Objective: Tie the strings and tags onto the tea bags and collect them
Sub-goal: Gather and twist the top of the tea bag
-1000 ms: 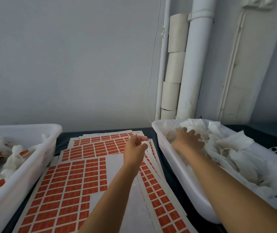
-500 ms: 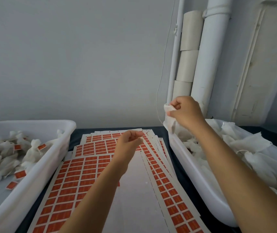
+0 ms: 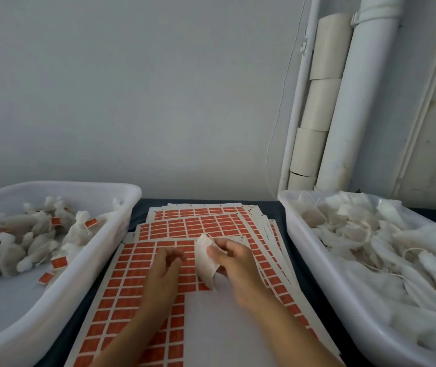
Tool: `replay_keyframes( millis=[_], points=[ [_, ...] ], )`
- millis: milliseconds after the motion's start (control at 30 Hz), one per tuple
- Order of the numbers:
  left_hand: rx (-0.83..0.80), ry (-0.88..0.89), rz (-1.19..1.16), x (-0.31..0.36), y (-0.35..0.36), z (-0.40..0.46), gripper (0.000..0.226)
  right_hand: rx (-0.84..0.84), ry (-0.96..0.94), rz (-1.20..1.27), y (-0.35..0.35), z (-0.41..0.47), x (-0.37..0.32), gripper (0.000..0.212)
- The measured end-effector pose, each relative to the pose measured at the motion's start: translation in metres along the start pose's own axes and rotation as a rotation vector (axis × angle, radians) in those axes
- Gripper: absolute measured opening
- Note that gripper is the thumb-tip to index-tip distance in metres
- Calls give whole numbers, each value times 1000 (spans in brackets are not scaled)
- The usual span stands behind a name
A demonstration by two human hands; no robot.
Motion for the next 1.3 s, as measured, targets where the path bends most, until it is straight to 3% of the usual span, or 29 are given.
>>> replay_keyframes(
  millis=[100,267,433,500,633,800,900,1067,1300],
  points=[
    [-30,29,-92,8,11,2,24,11,3,167,-1,4,11,11],
    [-256,145,-190,29,39,10,24,-50,-46,228,-3,14,8,16],
    [-585,251,-77,48,74,18,76,-86,-43,439,-9,24,8,15],
    [-560,303,69,52,78,21,82,-91,-49,438,-12,27,6,14],
    [-412,379,52,49,68,22,40,-96,-86,406,-15,28,8,11],
    [-368,274,0,35,61,24,17,3,-147,289,-29,27,11,10],
    [-308,223,-68,27,50,26,4,31,-224,38,-34,22,2,10],
    [-198,169,-154,20,36,28,12,19,-366,-454,-21,11,-10,20],
    [-242,218,-71,26,36,26,11,77,-415,-652,-18,10,-12,22]
  ],
)
Point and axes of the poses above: each hand's wrist, its own z-axis towards the middle knuckle, its own y-axis out of the palm, x = y × z, the point moved 9 cm from there along z, towards the middle knuckle, and after that the axes turned 12 degrees about -x, right-handed, at the moved point
